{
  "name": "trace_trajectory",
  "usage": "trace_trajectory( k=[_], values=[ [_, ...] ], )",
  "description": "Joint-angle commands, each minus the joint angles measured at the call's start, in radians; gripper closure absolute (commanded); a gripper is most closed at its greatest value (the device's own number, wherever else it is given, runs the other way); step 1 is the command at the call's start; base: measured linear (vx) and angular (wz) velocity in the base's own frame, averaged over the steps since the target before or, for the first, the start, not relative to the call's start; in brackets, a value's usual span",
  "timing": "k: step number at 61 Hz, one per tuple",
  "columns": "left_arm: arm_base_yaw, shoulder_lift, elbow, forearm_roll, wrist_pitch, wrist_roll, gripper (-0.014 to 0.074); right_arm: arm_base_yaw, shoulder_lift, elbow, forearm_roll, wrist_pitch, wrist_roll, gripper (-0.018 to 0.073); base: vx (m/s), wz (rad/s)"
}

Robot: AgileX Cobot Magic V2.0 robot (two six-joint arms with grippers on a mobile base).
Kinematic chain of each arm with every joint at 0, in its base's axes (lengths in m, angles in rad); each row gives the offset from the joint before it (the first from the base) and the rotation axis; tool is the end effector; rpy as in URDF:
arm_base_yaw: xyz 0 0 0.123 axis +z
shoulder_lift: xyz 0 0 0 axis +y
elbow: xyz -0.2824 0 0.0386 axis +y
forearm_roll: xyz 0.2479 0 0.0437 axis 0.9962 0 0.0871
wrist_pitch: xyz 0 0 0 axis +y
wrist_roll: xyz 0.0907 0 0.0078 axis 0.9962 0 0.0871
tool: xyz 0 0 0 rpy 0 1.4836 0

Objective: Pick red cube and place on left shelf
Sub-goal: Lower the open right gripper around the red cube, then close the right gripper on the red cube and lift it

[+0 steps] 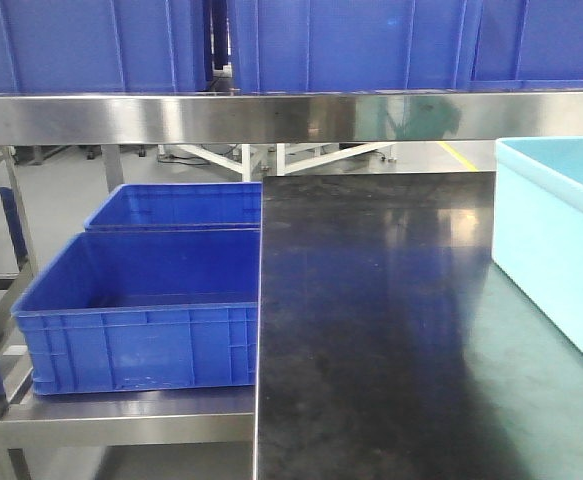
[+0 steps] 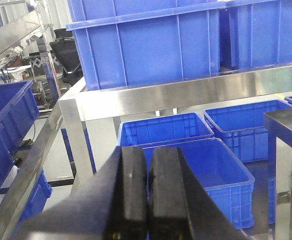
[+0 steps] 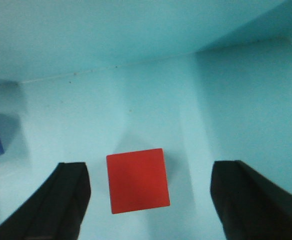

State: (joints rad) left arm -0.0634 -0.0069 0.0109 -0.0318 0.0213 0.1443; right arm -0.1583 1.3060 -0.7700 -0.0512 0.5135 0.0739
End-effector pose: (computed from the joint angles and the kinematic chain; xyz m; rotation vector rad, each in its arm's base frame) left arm 0.0562 -0.0036 0.2079 0.1331 1.5031 0.0389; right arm 0.2473 -0.0418 0.2419 0.2473 2.5221 -0.0831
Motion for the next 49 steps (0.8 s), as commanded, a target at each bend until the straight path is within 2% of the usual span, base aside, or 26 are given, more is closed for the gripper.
trace_trajectory(
  k=[1, 21, 49],
  values=[
    [0.002, 0.008, 0.022, -0.010, -0.087, 0.001, 0.0491, -0.007, -0.013, -0.036, -0.012, -0.029, -0.006, -0.0045, 0.00, 0.00],
    [0.002, 0.008, 0.022, -0.010, -0.087, 0.001, 0.0491, 0.030, -0.012, -0.036, -0.017, -0.031, -0.006, -0.0045, 0.00, 0.00],
    [0.002, 0.008, 0.022, -0.010, -0.087, 0.001, 0.0491, 0.032, 0.013, -0.033, -0.031, -0.019, -0.006, -0.0045, 0.00, 0.00]
  ],
)
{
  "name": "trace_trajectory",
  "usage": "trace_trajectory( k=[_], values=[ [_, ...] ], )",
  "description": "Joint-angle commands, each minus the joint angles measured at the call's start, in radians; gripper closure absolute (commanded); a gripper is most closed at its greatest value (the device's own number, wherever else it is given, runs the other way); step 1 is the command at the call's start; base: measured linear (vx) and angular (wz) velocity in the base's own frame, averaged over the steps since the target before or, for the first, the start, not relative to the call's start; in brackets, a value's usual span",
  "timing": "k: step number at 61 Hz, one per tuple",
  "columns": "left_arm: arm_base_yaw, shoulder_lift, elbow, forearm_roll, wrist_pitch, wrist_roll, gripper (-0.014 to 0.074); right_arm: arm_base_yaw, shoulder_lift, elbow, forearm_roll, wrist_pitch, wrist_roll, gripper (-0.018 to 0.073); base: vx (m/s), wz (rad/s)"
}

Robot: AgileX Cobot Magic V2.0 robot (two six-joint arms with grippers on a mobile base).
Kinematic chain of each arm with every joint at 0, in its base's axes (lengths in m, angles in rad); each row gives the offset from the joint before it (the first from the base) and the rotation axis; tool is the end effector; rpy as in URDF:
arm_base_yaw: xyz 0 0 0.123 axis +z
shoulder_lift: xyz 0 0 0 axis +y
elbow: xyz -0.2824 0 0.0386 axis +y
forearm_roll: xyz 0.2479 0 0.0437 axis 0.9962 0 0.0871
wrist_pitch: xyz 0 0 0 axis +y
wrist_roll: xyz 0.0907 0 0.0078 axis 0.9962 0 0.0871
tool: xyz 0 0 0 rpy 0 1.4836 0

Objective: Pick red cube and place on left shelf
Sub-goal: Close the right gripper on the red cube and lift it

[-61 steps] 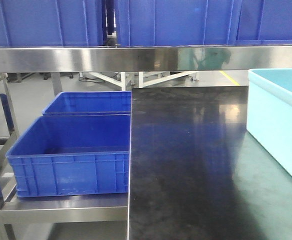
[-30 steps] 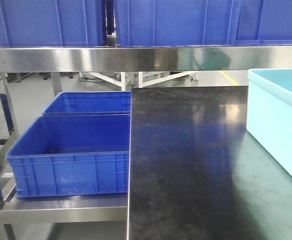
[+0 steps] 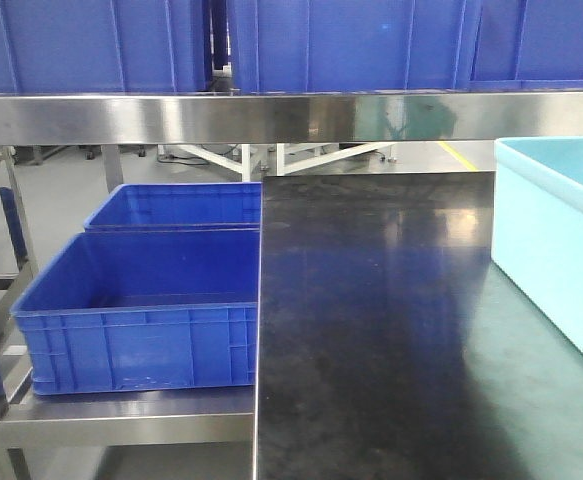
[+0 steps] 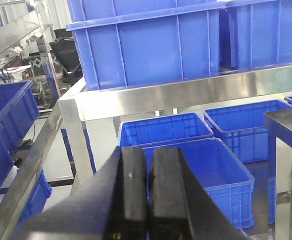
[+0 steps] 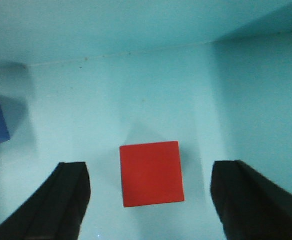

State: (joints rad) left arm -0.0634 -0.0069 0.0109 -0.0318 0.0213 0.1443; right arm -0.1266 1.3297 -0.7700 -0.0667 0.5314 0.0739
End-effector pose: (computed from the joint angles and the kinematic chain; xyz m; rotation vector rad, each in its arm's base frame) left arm 0.0562 -0.0036 0.2079 0.1331 1.5031 0.0389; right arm 0.2497 -0.0349 0.2351 0.1966 2.5676 -0.0848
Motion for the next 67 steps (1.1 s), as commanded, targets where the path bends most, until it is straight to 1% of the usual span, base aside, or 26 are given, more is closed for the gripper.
trace_trajectory(
  k=[1, 25, 30, 36, 43, 54, 59, 67],
  values=[
    [0.002, 0.008, 0.022, -0.010, -0.087, 0.001, 0.0491, 0.000, -0.008, -0.033, -0.016, -0.036, -0.006, -0.0045, 0.00, 0.00],
    [0.002, 0.008, 0.022, -0.010, -0.087, 0.001, 0.0491, 0.000, 0.067, -0.033, -0.022, -0.056, -0.006, -0.0045, 0.00, 0.00],
    [0.002, 0.008, 0.022, -0.010, -0.087, 0.001, 0.0491, 0.000, 0.069, -0.033, -0.022, -0.069, -0.006, -0.0032, 0.00, 0.00],
    [0.002, 0.008, 0.022, -0.010, -0.087, 0.001, 0.0491, 0.000, 0.070, -0.033, -0.022, -0.082, -0.006, 0.0022, 0.00, 0.00],
    [0.002, 0.008, 0.022, -0.010, -0.087, 0.001, 0.0491, 0.000, 0.081, -0.033, -0.022, -0.086, -0.006, 0.0106, 0.00, 0.00],
    [0.002, 0.008, 0.022, -0.010, -0.087, 0.001, 0.0491, 0.000, 0.096, -0.033, -0.022, -0.081, -0.006, 0.0188, 0.00, 0.00],
    [0.002, 0.008, 0.022, -0.010, -0.087, 0.001, 0.0491, 0.000, 0.086, -0.033, -0.022, -0.085, -0.006, 0.0253, 0.00, 0.00],
    [0.002, 0.008, 0.022, -0.010, -0.087, 0.001, 0.0491, 0.000, 0.040, -0.034, -0.022, -0.088, -0.006, 0.0420, 0.00, 0.00]
  ],
)
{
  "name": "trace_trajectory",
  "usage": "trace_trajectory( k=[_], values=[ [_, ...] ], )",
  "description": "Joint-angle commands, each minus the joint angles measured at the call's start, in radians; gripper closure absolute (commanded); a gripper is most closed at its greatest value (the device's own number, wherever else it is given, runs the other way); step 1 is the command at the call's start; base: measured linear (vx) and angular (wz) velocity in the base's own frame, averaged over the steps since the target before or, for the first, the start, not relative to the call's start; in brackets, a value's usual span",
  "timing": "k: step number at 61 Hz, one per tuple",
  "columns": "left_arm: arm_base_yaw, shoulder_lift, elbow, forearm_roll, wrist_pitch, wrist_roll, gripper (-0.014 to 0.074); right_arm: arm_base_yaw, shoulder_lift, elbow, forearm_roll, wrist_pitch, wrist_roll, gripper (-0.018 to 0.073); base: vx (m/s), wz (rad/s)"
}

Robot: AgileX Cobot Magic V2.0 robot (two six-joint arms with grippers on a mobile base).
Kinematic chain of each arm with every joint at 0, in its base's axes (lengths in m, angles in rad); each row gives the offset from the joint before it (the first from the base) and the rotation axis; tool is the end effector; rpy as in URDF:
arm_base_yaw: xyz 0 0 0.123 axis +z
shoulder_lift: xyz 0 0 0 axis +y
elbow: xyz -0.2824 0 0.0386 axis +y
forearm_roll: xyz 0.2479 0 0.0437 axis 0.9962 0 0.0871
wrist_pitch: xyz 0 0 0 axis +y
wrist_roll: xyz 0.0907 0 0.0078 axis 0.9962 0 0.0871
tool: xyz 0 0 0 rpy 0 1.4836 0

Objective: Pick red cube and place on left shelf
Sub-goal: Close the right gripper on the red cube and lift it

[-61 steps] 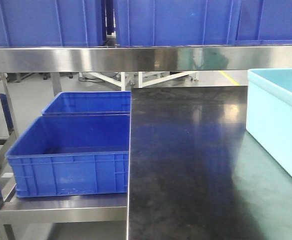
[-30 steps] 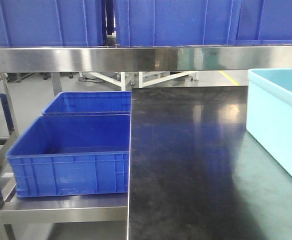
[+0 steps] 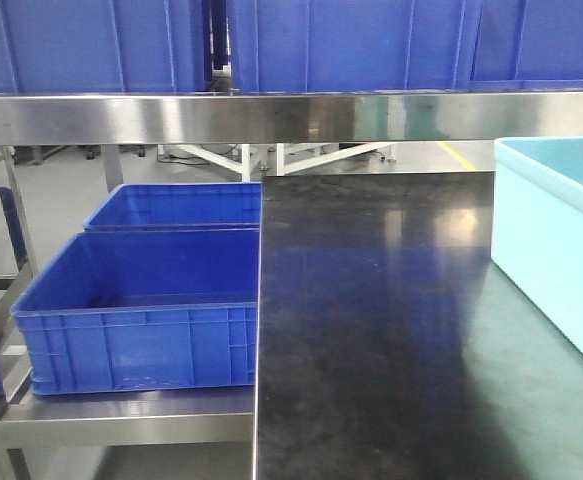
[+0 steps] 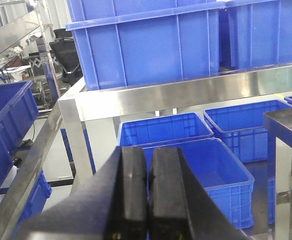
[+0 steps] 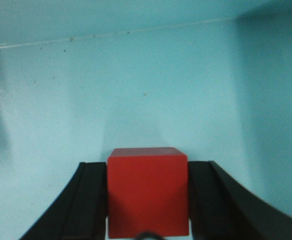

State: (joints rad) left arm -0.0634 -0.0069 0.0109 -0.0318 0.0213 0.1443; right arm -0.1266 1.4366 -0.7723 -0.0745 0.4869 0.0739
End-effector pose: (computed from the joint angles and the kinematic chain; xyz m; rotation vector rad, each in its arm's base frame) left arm 0.0562 -0.0036 0.2079 0.1331 1.5031 0.0389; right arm 0.2642 -0.0368 0.2100 0.1891 2.6285 -0.0863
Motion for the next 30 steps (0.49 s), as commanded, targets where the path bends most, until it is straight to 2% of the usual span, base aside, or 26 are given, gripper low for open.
trace_trajectory(
  k=[1, 6, 19, 30],
  values=[
    [0.002, 0.008, 0.022, -0.010, -0.087, 0.001, 0.0491, 0.000, -0.070, -0.031, -0.014, -0.043, -0.006, 0.0439, 0.00, 0.00],
    [0.002, 0.008, 0.022, -0.010, -0.087, 0.001, 0.0491, 0.000, -0.117, -0.031, -0.014, -0.058, -0.006, 0.0512, 0.00, 0.00],
    [0.002, 0.008, 0.022, -0.010, -0.087, 0.001, 0.0491, 0.002, -0.303, -0.031, -0.014, -0.130, -0.006, 0.0501, 0.00, 0.00],
    [0.002, 0.008, 0.022, -0.010, -0.087, 0.001, 0.0491, 0.064, -0.449, -0.031, -0.014, -0.156, -0.006, 0.0501, 0.00, 0.00]
  ],
)
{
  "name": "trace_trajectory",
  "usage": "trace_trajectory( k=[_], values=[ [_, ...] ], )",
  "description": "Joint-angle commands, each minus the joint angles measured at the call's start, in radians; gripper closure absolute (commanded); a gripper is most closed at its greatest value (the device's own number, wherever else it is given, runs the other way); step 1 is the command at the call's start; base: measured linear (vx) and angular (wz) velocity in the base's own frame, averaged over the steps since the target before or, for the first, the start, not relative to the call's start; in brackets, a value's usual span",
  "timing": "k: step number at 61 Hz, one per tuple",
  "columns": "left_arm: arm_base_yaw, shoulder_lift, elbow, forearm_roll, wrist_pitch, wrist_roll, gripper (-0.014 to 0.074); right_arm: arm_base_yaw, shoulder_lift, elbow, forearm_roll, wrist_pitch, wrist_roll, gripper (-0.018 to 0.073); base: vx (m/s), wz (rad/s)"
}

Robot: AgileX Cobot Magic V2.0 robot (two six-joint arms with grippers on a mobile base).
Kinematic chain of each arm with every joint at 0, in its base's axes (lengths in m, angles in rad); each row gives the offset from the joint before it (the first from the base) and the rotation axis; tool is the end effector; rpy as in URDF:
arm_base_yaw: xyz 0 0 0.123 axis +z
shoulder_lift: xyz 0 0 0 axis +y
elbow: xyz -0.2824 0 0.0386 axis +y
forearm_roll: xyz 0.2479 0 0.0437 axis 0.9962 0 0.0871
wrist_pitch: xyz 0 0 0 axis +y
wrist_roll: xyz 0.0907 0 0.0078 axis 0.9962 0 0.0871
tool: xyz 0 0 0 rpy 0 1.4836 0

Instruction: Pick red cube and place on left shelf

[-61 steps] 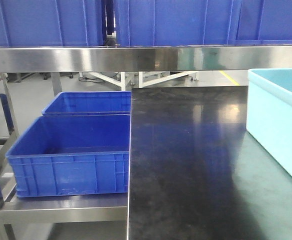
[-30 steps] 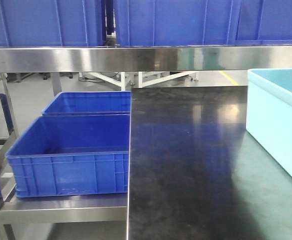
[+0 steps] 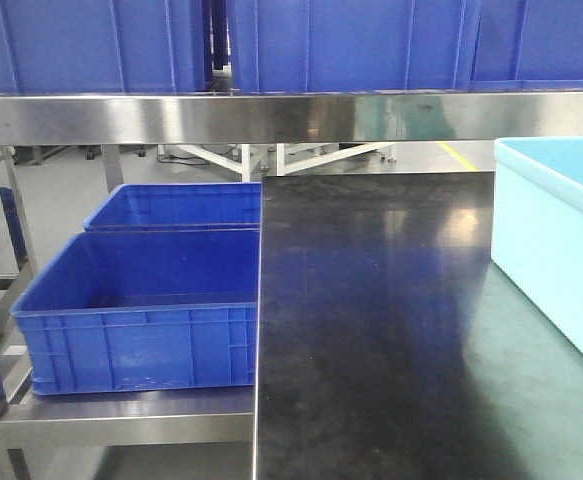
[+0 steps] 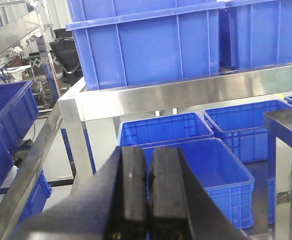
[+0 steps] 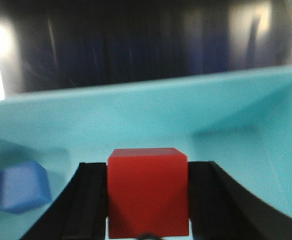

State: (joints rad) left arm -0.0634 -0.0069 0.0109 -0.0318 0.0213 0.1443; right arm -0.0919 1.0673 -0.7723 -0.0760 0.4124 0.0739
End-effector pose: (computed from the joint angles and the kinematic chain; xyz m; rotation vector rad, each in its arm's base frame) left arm 0.0562 -0.0036 0.2079 0.1331 1.5031 0.0389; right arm 0.2203 -0.0231 0.3058 0.1224 2.1874 -0.0828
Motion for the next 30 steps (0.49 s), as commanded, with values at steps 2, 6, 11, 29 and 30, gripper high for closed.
trace_trajectory(
  k=[2, 6, 11, 29, 30],
  values=[
    [0.002, 0.008, 0.022, -0.010, -0.087, 0.001, 0.0491, 0.046, -0.099, -0.031, -0.013, -0.084, -0.006, 0.0501, 0.00, 0.00],
    [0.002, 0.008, 0.022, -0.010, -0.087, 0.001, 0.0491, 0.088, -0.143, -0.030, -0.013, -0.086, -0.006, 0.0501, 0.00, 0.00],
    [0.002, 0.008, 0.022, -0.010, -0.087, 0.001, 0.0491, 0.141, -0.185, -0.030, -0.013, -0.083, -0.006, 0.0501, 0.00, 0.00],
    [0.002, 0.008, 0.022, -0.010, -0.087, 0.001, 0.0491, 0.375, -0.234, -0.030, -0.013, -0.064, -0.006, 0.0501, 0.00, 0.00],
    [0.002, 0.008, 0.022, -0.010, -0.087, 0.001, 0.0491, 0.386, -0.233, -0.030, -0.013, -0.063, -0.006, 0.0501, 0.00, 0.00]
  ],
)
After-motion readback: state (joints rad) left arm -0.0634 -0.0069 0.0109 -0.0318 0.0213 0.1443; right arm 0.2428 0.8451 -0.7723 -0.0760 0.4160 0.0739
